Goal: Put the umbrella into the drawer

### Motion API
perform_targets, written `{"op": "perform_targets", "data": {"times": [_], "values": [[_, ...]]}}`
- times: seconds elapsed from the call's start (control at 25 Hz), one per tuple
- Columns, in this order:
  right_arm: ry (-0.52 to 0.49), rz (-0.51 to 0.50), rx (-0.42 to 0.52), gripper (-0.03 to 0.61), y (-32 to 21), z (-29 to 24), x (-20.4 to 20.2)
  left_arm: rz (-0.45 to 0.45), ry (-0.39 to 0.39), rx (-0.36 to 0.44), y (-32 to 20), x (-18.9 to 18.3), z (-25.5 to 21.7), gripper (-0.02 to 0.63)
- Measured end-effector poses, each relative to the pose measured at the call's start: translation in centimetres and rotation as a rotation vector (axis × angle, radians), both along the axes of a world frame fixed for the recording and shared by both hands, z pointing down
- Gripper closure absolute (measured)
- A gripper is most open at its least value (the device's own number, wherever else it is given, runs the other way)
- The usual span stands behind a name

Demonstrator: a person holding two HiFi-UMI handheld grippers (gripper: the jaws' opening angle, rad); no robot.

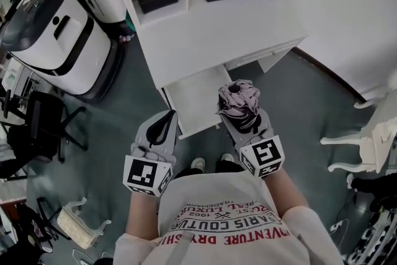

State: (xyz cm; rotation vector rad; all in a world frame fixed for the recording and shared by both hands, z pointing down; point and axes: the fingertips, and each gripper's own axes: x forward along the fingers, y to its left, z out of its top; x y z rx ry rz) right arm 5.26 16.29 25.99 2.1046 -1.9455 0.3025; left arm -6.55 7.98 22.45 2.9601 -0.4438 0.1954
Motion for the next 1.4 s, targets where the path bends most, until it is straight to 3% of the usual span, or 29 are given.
{"op": "perform_targets", "data": {"times": [0.24,0.44,0.72,0.84,1.0,1.2,1.4], "values": [[-0.026,-0.113,-0.038,0.351,-5.7,2.6,3.0,-0.085,0.0,-0.011,-3.7,2.5,1.6,0.611],[-0.048,-0.288,-0.112,0.35,-10.3,5.3,4.6,-0.219,0.003,-0.043,-6.3,4.1,3.0,0.611],[-0.065,-0.603,-0.286,0.348,-13.8,12.1,4.5,-0.36,0.009,-0.055,-8.3,6.0,5.5,0.611],[-0.058,-0.756,-0.38,0.348,-13.8,16.6,3.6,-0.421,-0.024,-0.073,-8.2,6.1,7.6,0.61],[-0.031,-0.89,-0.505,0.348,-13.2,22.4,2.4,-0.476,-0.064,-0.106,-8.1,5.9,10.7,0.611],[-0.029,-0.988,-0.63,0.348,-12.3,28.9,0.7,-0.538,-0.073,-0.177,-8.2,4.1,14.2,0.611],[-0.017,-0.988,-0.724,0.348,-12.4,35.3,0.0,-0.558,-0.13,-0.193,-8.7,3.3,18.4,0.611]]}}
